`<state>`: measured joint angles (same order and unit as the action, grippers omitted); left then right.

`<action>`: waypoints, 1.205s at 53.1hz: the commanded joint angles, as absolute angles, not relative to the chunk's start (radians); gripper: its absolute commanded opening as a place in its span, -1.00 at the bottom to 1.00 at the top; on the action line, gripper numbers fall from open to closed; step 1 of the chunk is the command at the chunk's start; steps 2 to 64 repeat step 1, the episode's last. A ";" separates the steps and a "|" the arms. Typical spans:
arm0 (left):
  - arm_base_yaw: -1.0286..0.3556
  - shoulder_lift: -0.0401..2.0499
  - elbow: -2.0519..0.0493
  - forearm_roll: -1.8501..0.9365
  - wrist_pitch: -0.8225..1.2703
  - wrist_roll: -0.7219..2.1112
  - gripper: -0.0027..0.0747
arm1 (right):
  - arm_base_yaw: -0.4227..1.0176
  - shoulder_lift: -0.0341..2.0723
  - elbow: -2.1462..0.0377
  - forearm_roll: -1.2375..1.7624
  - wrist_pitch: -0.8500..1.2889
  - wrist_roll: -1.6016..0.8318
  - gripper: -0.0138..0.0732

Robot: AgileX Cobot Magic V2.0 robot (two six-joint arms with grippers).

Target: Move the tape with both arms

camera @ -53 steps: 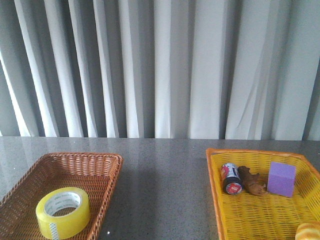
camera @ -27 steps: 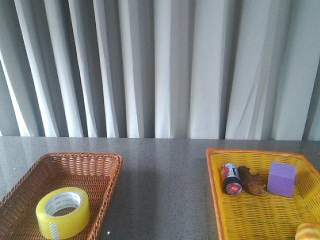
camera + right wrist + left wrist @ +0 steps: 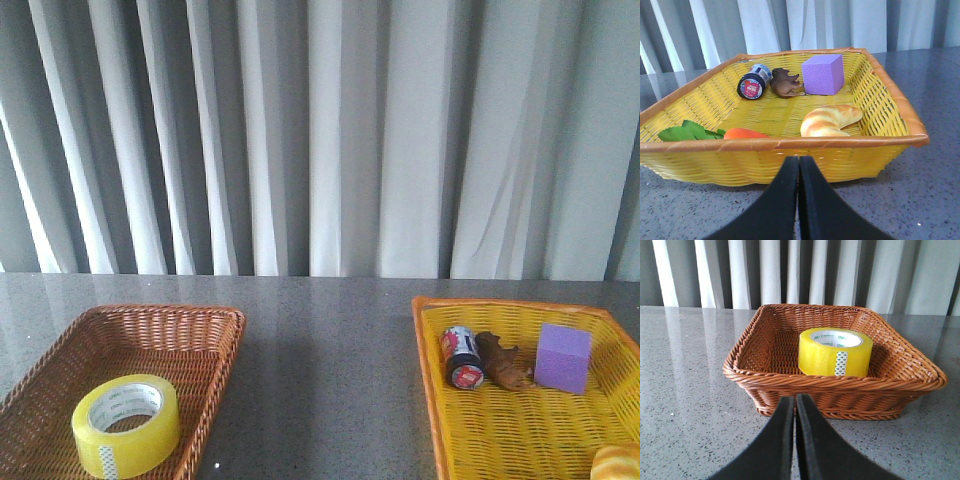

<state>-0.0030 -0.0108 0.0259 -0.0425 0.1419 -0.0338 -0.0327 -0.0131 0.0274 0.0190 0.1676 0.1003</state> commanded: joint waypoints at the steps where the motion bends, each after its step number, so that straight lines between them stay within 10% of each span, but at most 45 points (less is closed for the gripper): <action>1: -0.011 -0.026 -0.002 -0.045 0.067 -0.042 -0.95 | -0.039 -0.024 0.033 0.018 0.096 0.099 -0.70; 64: -0.011 -0.026 -0.002 -0.045 0.067 -0.042 -0.95 | -0.039 -0.024 0.033 0.018 0.096 0.099 -0.70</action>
